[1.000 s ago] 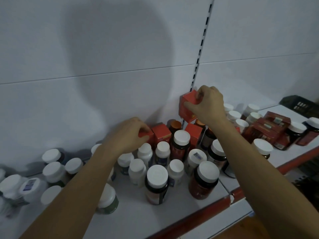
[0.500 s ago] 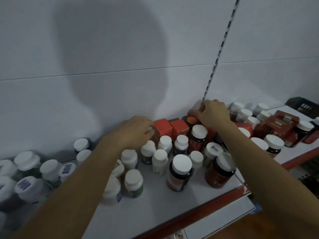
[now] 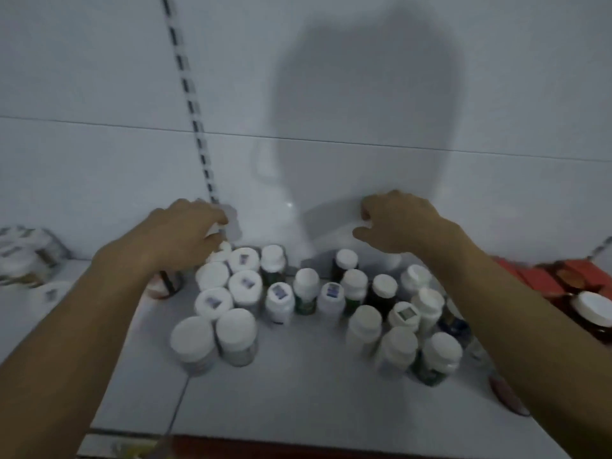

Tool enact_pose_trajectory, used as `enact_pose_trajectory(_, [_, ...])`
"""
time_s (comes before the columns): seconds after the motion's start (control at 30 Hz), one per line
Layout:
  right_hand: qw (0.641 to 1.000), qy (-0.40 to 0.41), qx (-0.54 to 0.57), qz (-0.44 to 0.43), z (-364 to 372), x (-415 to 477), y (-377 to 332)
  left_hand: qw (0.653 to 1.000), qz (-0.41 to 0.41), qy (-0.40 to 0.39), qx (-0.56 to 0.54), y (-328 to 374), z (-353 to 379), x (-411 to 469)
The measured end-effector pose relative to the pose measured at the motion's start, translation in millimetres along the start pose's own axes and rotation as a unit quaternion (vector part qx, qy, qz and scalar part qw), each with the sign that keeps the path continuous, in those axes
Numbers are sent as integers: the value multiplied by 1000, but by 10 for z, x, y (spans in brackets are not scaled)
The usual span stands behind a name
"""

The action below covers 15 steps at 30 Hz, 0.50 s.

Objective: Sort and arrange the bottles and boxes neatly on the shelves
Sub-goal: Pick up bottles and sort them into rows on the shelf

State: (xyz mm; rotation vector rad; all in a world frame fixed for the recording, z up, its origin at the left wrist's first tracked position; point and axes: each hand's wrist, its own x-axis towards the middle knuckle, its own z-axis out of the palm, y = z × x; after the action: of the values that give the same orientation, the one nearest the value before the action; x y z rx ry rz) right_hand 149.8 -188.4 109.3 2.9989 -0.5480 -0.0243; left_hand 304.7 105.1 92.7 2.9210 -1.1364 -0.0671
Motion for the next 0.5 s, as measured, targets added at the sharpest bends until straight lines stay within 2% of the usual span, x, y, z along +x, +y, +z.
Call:
enact_pose_trajectory(0.13, [989, 3, 56, -138, -57, 306, -1052, 996, -87, 7, -23, -781, 36, -481])
enact_pose_trajectory(0.3, [945, -1, 139, -296, 12, 586, -2274, 987, -147, 3, -64, -1404, 254, -987])
enact_pose_trajectory(0.37, [935, -7, 152, -322, 80, 683, -2666, 984, -159, -6, -85, -1575, 350, -1116])
enact_pose_trajectory(0.5, [933, -72, 125, -329, 309, 831, -3150, 971, -194, -15, -139, -1821, 547, -1248])
